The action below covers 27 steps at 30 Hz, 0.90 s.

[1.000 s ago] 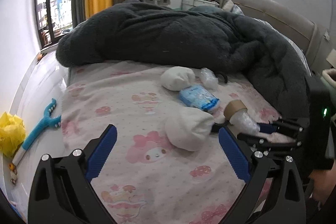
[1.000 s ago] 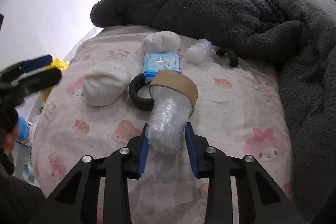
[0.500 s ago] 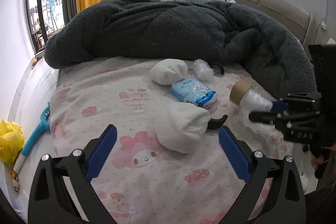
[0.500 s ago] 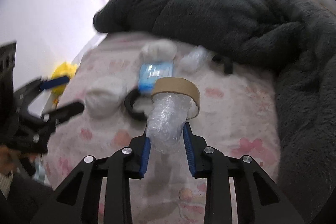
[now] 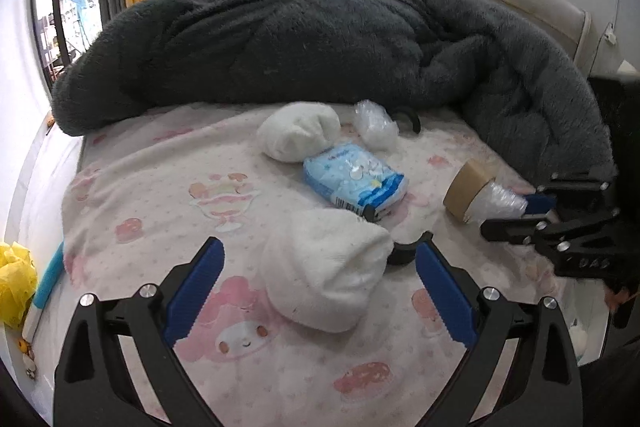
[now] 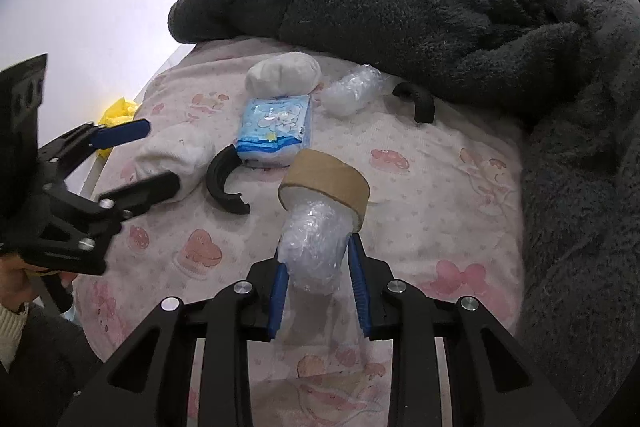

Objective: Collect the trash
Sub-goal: 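Grasp the white sock ball with the left tool while the right tool holds the bottle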

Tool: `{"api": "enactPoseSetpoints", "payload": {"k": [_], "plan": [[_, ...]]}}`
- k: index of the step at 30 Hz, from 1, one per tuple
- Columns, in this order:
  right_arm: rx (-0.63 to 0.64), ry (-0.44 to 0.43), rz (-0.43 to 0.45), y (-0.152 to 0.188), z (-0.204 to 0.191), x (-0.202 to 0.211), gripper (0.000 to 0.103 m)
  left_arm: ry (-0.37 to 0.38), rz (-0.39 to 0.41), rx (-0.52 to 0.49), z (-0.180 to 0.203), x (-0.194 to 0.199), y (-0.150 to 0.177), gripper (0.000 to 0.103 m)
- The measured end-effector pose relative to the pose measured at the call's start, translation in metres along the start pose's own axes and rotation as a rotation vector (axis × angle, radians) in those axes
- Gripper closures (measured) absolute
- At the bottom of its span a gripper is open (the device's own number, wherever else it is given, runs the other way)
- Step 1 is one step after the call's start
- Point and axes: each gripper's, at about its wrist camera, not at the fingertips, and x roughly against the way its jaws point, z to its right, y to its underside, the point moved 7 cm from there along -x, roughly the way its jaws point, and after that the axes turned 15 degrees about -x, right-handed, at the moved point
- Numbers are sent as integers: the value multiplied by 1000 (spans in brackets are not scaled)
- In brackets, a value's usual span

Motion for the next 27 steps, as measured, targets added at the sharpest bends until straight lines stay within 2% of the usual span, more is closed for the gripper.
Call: {"api": "enactPoseSetpoints", "payload": {"k": [3, 4, 5, 10, 12, 15, 18, 27], "plan": [[3, -4, -2, -4, 1, 4, 74, 14, -19, -14, 3, -9, 1, 16], [3, -4, -8, -5, 1, 5, 74, 26, -29, -12, 4, -12, 2, 24], [4, -4, -14, -5, 1, 5, 74, 40, -38, -11, 5, -16, 3, 28], [26, 18, -85, -1, -3, 0, 74, 76, -27, 6, 3, -19, 0, 34], [50, 31, -126, 4, -7, -8, 74, 82, -22, 15, 0, -19, -2, 35], [63, 60, -132, 4, -12, -13, 74, 90, -22, 15, -1, -17, -2, 35], [57, 76, -110, -2, -16, -11, 66, 93, -18, 14, -3, -13, -1, 35], [89, 167, -48, -16, -30, -6, 66, 78, -9, 22, -19, 4, 6, 36]]}}
